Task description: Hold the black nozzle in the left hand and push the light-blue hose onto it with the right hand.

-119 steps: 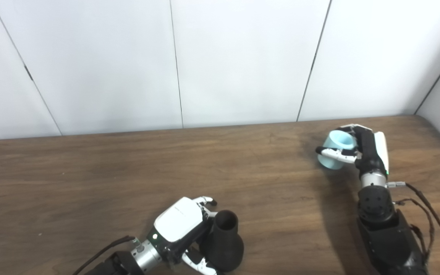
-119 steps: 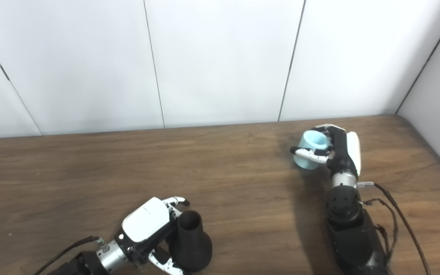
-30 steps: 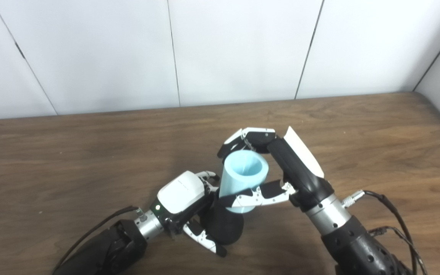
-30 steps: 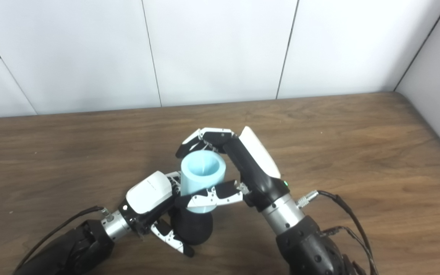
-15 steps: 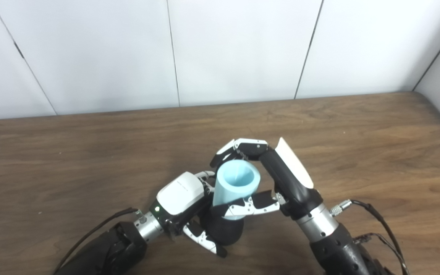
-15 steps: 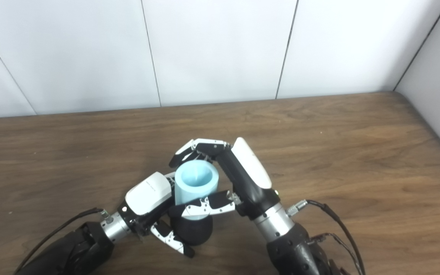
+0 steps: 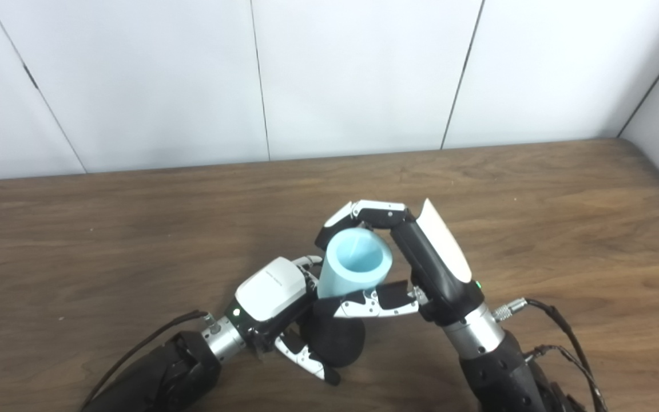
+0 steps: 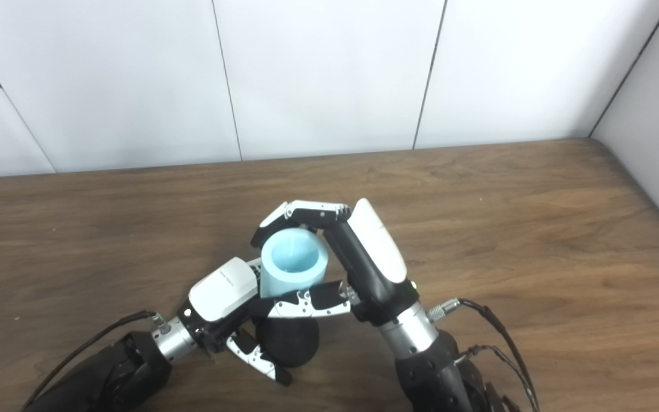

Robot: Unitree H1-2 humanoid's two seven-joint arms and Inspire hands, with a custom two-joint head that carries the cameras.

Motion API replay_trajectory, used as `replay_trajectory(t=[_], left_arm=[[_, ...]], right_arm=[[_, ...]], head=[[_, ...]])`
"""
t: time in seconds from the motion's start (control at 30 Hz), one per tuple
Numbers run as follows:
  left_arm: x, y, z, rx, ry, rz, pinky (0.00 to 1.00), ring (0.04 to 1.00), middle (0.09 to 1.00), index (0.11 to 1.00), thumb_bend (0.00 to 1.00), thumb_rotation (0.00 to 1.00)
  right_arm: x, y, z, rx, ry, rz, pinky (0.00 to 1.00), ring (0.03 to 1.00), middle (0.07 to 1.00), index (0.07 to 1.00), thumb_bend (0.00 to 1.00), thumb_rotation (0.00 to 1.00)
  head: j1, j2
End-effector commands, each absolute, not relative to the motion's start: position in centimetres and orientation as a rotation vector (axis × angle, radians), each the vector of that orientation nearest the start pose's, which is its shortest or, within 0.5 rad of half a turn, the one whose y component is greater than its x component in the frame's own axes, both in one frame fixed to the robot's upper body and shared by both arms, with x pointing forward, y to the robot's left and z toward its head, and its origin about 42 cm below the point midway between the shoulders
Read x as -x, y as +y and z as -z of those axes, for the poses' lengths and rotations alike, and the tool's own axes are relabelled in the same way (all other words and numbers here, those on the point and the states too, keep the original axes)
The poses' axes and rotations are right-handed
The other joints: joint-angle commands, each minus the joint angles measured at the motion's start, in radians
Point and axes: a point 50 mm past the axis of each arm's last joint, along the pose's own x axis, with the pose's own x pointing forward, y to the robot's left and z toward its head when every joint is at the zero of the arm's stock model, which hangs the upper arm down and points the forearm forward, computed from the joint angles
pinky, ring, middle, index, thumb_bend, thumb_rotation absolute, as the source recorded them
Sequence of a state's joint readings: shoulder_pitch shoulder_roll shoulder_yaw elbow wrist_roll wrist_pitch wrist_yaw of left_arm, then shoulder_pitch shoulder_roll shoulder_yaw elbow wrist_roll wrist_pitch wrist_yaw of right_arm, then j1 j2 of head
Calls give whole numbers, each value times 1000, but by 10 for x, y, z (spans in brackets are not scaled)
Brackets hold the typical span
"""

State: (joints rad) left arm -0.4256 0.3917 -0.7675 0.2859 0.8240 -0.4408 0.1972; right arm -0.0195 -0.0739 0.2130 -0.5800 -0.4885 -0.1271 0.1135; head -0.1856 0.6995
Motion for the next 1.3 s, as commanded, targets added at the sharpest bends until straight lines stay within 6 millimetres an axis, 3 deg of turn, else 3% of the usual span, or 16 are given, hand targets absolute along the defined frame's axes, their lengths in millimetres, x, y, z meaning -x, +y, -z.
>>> replay_trajectory(t=[0.0, 0.23, 0.4, 0.53, 0.8, 1.27], left_arm=[[-295, 165, -35, -1351, -490, 1096, 830, 528, 476, 492, 523, 0], [-294, 162, -40, -1343, -493, 1099, 819, 527, 467, 504, 523, 0], [-294, 161, -40, -1342, -495, 1098, 812, 515, 453, 511, 522, 0], [-294, 159, -45, -1349, -493, 1097, 814, 527, 467, 502, 523, 0], [-294, 158, -43, -1361, -491, 1105, 822, 534, 470, 502, 523, 0], [-293, 159, -37, -1371, -497, 1107, 829, 523, 459, 508, 521, 0]], right_arm=[[-235, -161, -269, 500, -844, -193, 135, 443, 468, 496, 520, 0], [-238, -163, -255, 532, -867, -223, 196, 444, 462, 499, 520, 0], [-241, -164, -243, 577, -845, -259, 245, 379, 495, 530, 512, 0], [-243, -164, -235, 591, -811, -278, 226, 364, 493, 530, 511, 0], [-252, -166, -220, 622, -814, -290, 281, 392, 494, 506, 516, 0], [-259, -162, -221, 639, -895, -269, 284, 389, 490, 510, 516, 0]], head=[[1, 3], [6, 10], [9, 14], [13, 15], [11, 8], [9, -3]])
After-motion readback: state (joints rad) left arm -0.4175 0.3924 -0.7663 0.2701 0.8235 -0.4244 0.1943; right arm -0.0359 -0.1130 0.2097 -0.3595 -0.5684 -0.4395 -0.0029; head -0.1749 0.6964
